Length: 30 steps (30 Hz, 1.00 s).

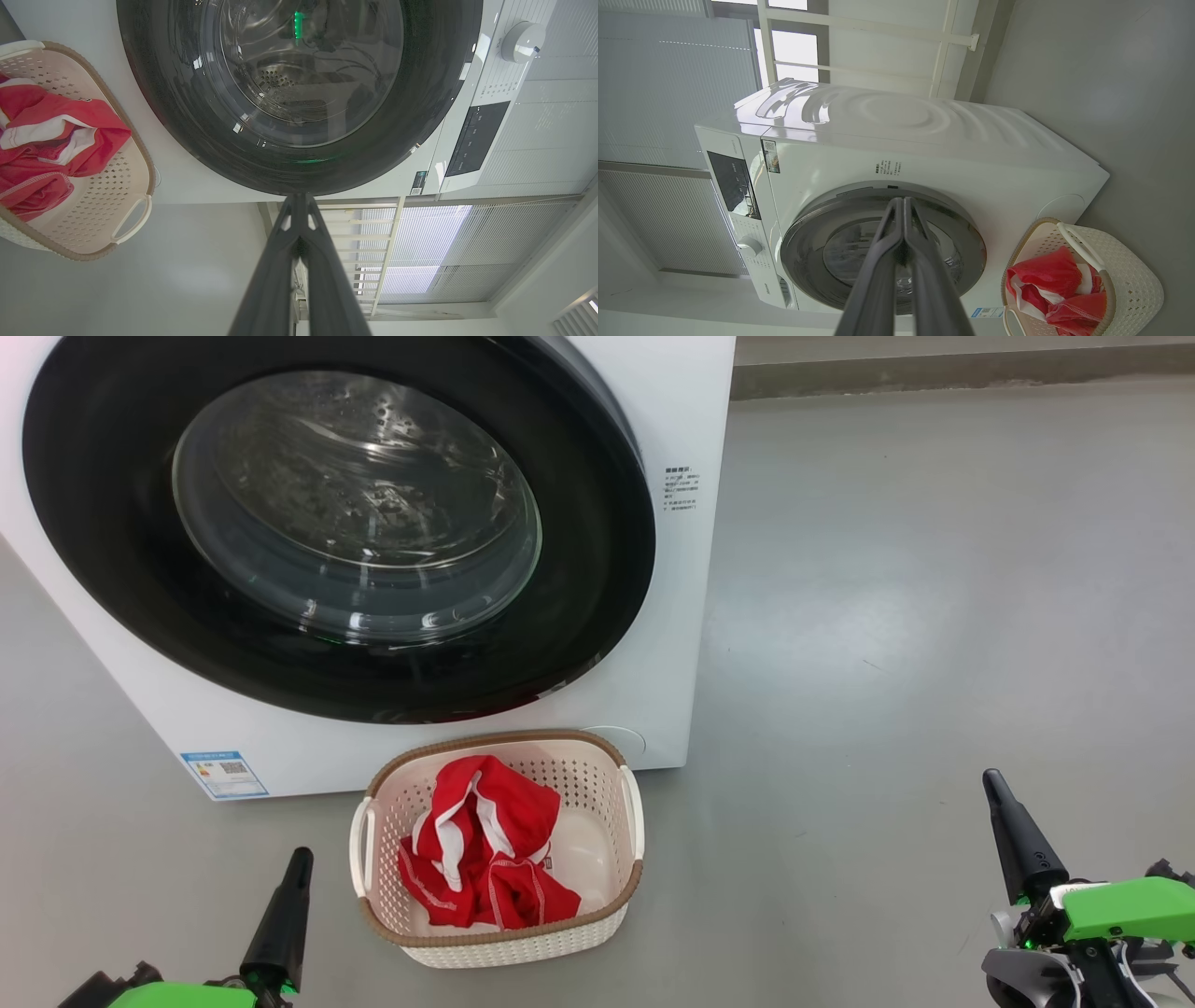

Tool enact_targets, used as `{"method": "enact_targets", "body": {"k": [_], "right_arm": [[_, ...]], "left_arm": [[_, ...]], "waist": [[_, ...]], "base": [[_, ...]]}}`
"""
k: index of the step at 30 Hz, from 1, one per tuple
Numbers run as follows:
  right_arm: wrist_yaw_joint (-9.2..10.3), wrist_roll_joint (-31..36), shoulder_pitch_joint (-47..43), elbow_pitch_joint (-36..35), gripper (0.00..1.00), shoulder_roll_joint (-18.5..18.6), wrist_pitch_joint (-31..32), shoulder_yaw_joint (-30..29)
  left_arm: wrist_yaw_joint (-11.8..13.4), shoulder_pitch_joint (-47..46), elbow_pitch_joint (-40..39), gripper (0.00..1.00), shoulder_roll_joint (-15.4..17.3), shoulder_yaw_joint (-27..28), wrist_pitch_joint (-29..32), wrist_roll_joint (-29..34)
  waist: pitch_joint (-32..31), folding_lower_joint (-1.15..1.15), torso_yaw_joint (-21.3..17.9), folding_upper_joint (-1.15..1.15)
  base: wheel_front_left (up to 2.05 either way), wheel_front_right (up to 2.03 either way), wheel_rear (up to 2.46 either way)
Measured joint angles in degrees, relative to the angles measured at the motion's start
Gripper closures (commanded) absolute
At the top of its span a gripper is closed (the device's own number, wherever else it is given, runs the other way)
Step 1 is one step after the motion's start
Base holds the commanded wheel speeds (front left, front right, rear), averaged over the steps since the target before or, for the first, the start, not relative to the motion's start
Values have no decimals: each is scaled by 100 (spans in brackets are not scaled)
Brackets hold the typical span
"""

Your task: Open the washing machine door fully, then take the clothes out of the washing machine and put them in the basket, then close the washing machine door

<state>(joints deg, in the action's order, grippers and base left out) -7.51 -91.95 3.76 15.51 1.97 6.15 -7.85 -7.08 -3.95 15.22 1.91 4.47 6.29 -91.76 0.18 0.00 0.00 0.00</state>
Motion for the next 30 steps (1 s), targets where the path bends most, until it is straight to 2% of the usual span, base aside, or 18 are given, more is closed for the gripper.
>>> {"method": "enact_targets", "body": {"k": [30], "right_arm": [[0, 0, 0, 0, 100, 1, 0, 0]], "left_arm": [[0, 0, 0, 100, 0, 1, 0, 0]], "waist": [[0, 0, 0, 0]], "base": [[0, 0, 0]]}}
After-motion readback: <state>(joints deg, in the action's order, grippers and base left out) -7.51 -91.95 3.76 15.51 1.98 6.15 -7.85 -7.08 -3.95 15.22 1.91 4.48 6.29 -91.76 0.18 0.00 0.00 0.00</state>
